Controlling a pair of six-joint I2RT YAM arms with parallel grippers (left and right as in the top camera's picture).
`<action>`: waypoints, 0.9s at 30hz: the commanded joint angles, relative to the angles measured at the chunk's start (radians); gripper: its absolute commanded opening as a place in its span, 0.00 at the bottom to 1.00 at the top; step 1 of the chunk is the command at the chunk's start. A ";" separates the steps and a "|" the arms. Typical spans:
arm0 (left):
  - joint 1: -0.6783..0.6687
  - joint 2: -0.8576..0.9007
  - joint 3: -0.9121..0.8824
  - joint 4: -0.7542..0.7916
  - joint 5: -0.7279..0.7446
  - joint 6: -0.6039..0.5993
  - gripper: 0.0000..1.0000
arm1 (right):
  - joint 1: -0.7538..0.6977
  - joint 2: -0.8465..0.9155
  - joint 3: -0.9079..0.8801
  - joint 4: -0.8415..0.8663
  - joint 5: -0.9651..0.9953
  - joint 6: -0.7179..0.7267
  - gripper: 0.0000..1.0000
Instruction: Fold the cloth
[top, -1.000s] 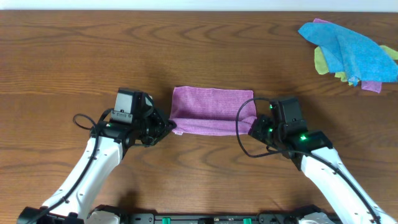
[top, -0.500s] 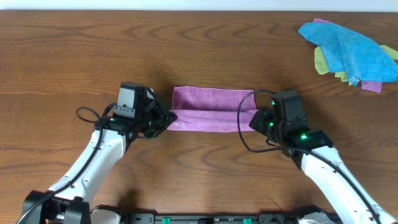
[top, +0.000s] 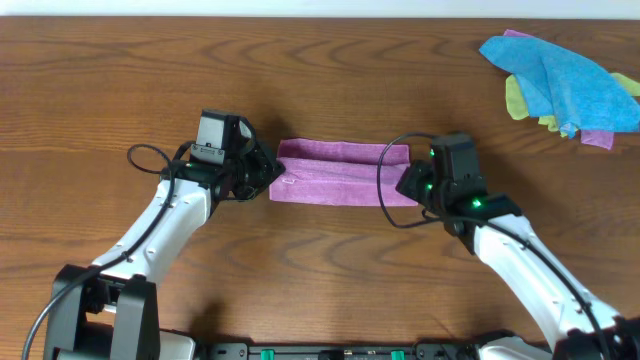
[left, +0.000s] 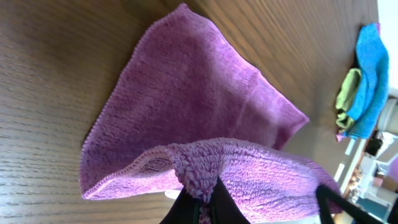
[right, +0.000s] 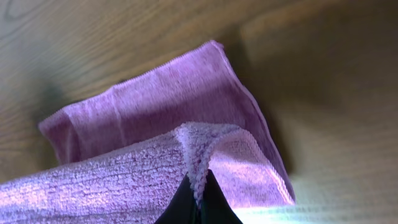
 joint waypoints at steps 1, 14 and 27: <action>0.011 0.005 0.024 0.000 -0.073 0.034 0.06 | -0.021 0.042 0.050 0.015 0.056 -0.037 0.01; 0.029 0.034 0.027 0.047 -0.138 0.051 0.06 | -0.021 0.143 0.108 0.038 0.067 -0.052 0.01; 0.030 0.132 0.083 0.091 -0.140 0.077 0.06 | -0.023 0.148 0.108 0.065 0.138 -0.082 0.01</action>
